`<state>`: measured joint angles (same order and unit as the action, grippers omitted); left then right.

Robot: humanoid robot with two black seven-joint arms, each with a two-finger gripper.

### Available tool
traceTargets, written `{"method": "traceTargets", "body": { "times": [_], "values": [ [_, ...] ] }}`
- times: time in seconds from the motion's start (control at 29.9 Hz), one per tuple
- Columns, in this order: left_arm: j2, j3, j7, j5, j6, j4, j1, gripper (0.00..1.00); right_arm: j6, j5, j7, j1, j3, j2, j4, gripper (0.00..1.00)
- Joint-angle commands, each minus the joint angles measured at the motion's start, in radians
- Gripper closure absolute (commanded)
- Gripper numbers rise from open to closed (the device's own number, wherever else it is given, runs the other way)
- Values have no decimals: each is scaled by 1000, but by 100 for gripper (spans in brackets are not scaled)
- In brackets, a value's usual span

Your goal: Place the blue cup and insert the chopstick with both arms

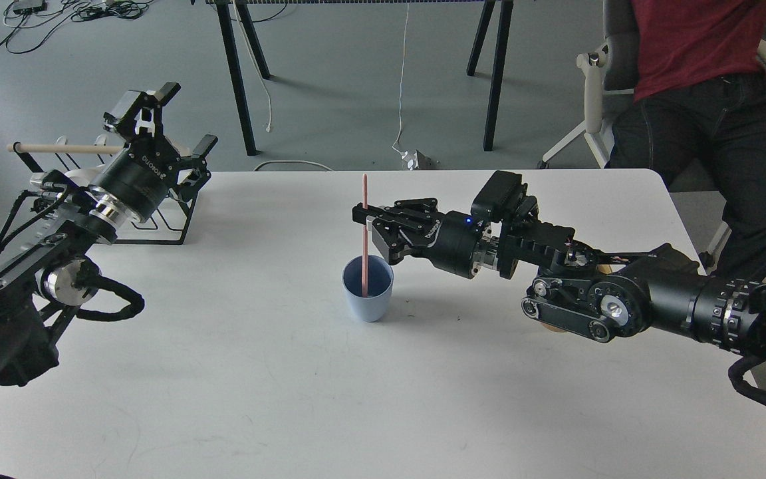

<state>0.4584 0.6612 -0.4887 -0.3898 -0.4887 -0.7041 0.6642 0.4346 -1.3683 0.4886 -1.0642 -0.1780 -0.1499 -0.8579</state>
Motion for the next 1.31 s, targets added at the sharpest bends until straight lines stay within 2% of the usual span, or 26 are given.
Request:
{"method": "traceTargets", "body": {
  "times": [0.0,0.07,0.33,0.47,0.6,0.7,0.87,1.14,1.27],
  "values": [
    [0,0,0,0,0,0,0,2,1,0,0,3,2,15,14,73],
    [0,0,0,0,0,0,0,2,1,0,0,4,2,18,14,56],
    [-1,1,0,0,0,0,2,2,6,15,0,-3,40,27,0,6],
    [-1,3,0,0,0,0,3,2,6,23,0,-2,155,12,-3,5],
    [5,5,0,0,0,0,15,2,4,69,0,6,333,-63,-18,5],
    [8,14,0,0,0,0,28,2,4,210,0,27,420,-100,-49,5],
    [9,34,0,2,0,-2,55,2,4,498,0,49,578,-227,-154,5],
    [3,38,0,0,0,-2,90,2,-16,900,0,269,926,-339,-397,5],
    [6,38,0,0,0,-3,123,2,-135,977,0,418,1057,-338,-503,5]
  ]
}}
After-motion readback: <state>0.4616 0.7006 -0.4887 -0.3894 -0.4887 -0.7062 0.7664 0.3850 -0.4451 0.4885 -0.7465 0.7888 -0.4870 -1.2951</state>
